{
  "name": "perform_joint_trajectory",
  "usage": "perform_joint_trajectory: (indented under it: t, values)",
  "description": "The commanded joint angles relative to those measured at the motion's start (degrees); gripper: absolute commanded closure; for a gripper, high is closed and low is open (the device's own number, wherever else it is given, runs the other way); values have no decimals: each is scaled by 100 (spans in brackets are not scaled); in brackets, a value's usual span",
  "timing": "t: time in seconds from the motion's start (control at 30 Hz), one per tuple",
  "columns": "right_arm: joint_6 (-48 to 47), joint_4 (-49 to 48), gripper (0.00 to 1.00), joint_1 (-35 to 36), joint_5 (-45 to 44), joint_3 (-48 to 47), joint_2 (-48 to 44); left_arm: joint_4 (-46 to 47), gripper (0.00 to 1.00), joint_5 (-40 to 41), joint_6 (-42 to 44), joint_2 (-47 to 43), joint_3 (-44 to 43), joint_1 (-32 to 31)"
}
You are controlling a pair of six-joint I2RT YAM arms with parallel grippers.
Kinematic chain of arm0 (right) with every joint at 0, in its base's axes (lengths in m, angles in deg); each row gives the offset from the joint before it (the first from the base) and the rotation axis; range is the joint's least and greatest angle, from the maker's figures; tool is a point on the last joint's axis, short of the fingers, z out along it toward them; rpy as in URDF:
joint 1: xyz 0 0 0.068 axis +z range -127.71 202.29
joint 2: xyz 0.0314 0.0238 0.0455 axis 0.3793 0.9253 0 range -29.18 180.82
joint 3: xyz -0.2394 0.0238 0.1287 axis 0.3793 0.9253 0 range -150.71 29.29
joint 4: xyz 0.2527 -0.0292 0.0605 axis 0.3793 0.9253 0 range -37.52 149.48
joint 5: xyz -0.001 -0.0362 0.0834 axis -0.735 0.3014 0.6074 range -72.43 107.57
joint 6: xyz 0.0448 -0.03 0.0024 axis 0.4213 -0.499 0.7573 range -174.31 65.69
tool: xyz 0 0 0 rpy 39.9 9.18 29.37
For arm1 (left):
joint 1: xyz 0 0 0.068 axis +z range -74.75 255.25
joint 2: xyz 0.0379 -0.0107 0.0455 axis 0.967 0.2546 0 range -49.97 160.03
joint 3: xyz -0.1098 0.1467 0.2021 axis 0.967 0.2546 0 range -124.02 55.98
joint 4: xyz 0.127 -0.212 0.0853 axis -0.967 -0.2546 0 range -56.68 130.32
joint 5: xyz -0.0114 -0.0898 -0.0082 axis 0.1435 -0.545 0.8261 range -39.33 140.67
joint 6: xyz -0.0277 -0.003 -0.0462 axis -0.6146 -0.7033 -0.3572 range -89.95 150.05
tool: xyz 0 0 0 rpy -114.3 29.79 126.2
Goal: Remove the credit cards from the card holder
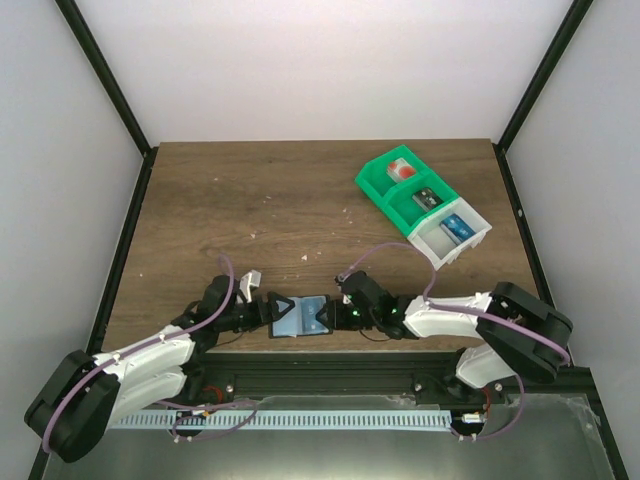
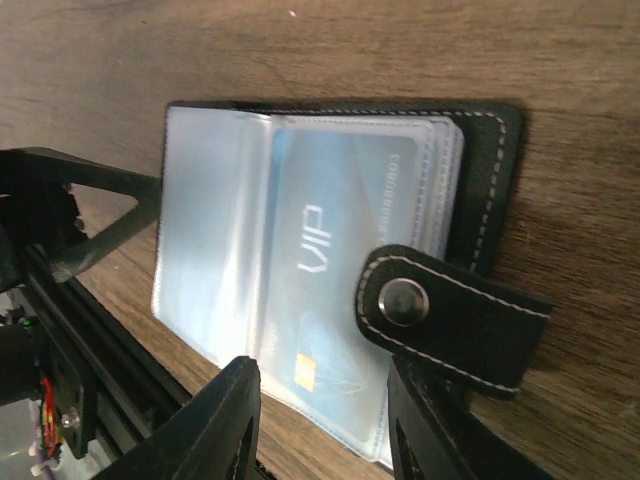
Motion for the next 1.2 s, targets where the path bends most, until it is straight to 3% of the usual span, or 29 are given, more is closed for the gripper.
perform_joint_trajectory:
  t: [0.0,0.43,1.17]
  values:
    - [94,49,63,45,-46,-144,-154,-156,7,64,65,-1,69,14]
    - [114,-237,63,41,43,-185,363,-213,7,74,52,-36,88,16]
    - [260,-671,63,38,391,-170,206,-160,7,41,82,-27,127,14]
